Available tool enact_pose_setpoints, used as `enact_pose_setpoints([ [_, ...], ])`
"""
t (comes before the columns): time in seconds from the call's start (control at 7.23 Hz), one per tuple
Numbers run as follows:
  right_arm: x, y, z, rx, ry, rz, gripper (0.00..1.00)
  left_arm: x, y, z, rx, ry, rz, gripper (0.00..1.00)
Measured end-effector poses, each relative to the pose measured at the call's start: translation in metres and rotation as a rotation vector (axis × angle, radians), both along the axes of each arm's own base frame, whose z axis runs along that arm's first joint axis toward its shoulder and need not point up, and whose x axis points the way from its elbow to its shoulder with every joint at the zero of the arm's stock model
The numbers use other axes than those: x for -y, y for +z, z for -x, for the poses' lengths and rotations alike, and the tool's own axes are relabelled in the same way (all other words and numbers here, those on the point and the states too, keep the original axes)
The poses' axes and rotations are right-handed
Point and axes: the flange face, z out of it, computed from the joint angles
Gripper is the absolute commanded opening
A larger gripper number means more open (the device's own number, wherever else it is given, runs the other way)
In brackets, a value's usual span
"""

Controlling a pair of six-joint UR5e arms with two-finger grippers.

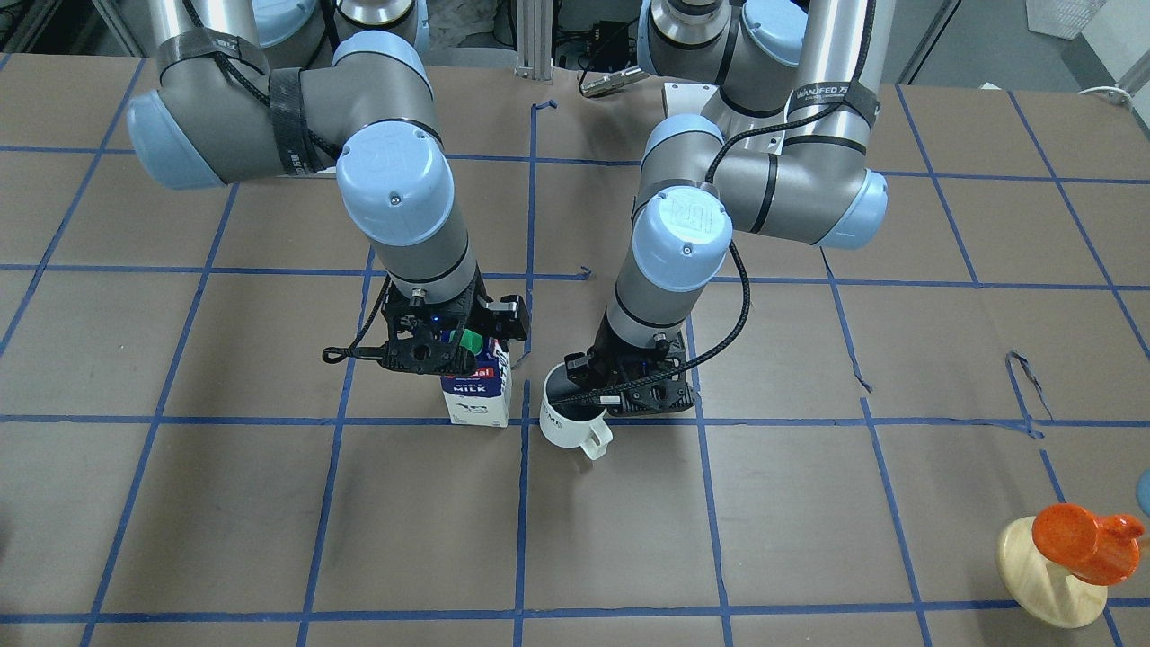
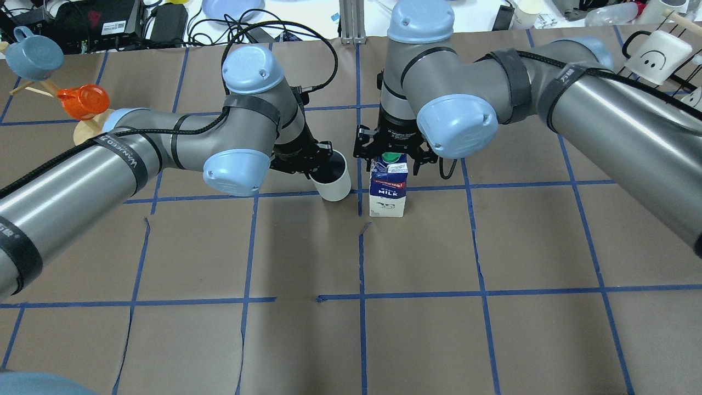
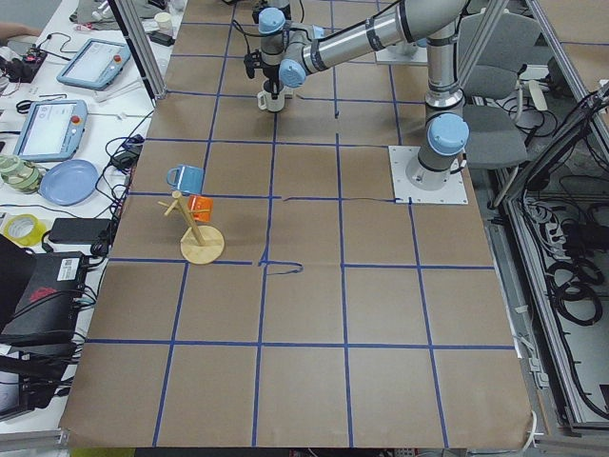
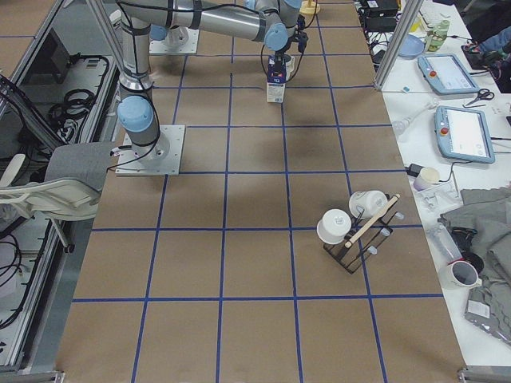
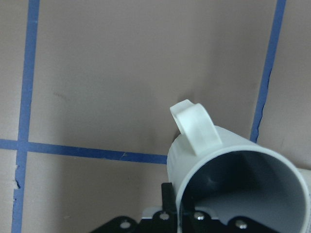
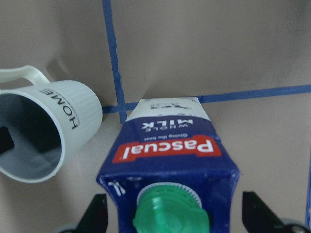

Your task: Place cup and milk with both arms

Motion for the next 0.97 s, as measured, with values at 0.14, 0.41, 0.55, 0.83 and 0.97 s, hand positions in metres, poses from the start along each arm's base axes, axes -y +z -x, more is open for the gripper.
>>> enact_pose_setpoints([
  [0.14, 0.006, 0.020, 0.003, 0.000, -0.001, 0.028, 1.00, -0.003, -0.003, 0.004, 0.001, -0.006, -0.010, 0.43],
  [0.41, 0.015, 0.076, 0.027, -0.011, -0.021, 0.061, 1.00, -0.006, -0.008, 0.009, 0.007, -0.016, -0.021, 0.63],
  [0.55, 0.015, 0.099, 0.045, -0.031, -0.024, 0.069, 1.00, -0.005, -0.008, 0.010, 0.008, -0.017, -0.016, 0.66],
  [0.83, 0.003, 0.137, 0.089, -0.078, 0.052, 0.097, 1.00, -0.003, 0.006, 0.009, 0.007, -0.020, 0.013, 0.80],
  [0.97, -0.004, 0.151, 0.110, -0.088, 0.105, 0.111, 1.00, -0.001, 0.017, 0.002, 0.006, -0.026, 0.031, 0.87],
])
